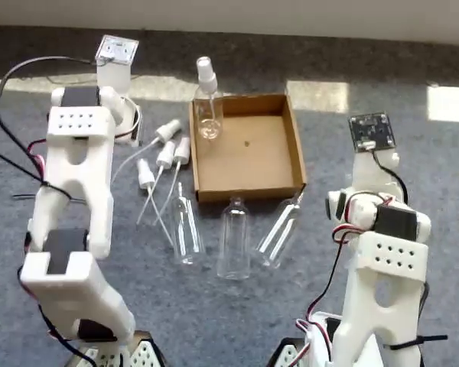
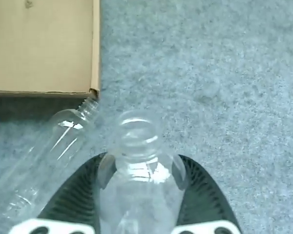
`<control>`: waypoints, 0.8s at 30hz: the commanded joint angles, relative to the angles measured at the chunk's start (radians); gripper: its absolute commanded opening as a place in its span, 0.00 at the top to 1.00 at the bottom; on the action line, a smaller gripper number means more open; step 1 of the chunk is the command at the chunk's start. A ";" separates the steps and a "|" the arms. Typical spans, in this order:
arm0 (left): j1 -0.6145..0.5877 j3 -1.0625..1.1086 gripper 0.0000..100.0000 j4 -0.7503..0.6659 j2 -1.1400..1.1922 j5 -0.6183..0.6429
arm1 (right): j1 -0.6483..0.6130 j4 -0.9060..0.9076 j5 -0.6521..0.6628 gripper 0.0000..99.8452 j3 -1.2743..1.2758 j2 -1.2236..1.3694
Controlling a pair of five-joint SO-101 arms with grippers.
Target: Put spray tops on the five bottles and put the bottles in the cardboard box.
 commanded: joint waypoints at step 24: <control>0.076 -1.465 0.77 0.249 0.972 -0.124 | -0.015 -0.016 0.012 1.00 0.015 -0.038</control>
